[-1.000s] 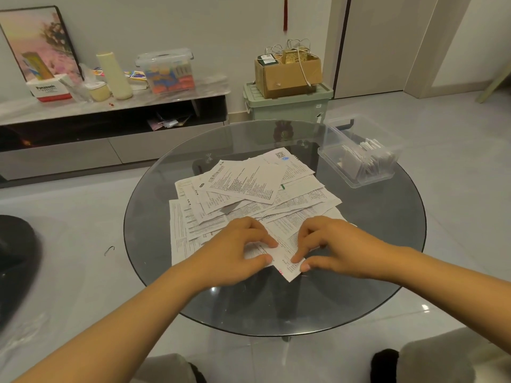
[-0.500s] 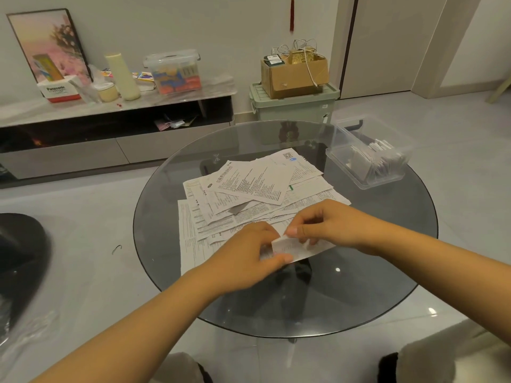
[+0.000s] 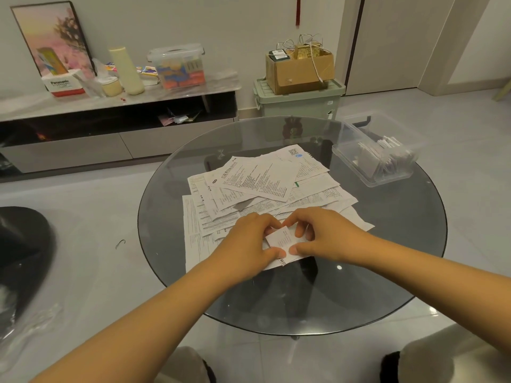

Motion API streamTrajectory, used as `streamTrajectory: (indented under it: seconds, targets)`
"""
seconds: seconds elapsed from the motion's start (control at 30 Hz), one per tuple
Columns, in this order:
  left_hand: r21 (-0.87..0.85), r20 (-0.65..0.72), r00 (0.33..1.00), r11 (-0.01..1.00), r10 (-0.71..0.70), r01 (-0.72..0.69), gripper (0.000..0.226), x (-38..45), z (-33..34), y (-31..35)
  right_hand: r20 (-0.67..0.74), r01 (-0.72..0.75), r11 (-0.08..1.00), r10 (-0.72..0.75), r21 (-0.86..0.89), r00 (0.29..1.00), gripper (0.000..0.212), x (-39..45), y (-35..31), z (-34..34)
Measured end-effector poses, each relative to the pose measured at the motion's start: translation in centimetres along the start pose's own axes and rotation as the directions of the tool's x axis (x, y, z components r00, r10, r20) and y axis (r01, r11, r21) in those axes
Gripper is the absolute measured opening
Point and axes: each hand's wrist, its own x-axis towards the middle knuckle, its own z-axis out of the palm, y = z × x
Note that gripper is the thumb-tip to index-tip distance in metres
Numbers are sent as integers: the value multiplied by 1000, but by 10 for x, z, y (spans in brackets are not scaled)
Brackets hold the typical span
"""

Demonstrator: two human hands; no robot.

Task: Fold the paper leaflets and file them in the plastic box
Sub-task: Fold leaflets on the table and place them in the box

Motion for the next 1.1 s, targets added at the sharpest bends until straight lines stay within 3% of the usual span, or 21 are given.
streamTrajectory:
  seconds: [0.17,0.33,0.5,0.73,0.93,1.1]
  targets:
    - [-94,2,997,993,-72,72,44,2,-3,5,3,3,999,-2,-38,1000,42,-3,-2,-2]
    - [-301,4,987,941,-164,157,33,10,-9,11,16,-57,993,55,104,998,10,-3,-1,-9]
    - [-592,125,964,763,-233,261,26,24,-24,25,-32,-123,919,146,376,989,7,0,3,-28]
    - [-792,108,964,565,-242,230,23,65,-42,54,-300,4,808,214,589,930,7,8,9,-64]
    - [-786,90,984,596,-155,166,24,116,-54,86,-476,132,738,278,662,834,12,18,27,-100]
    - [-752,91,992,648,-84,123,25,157,-52,111,-521,125,774,288,621,804,13,25,53,-130]
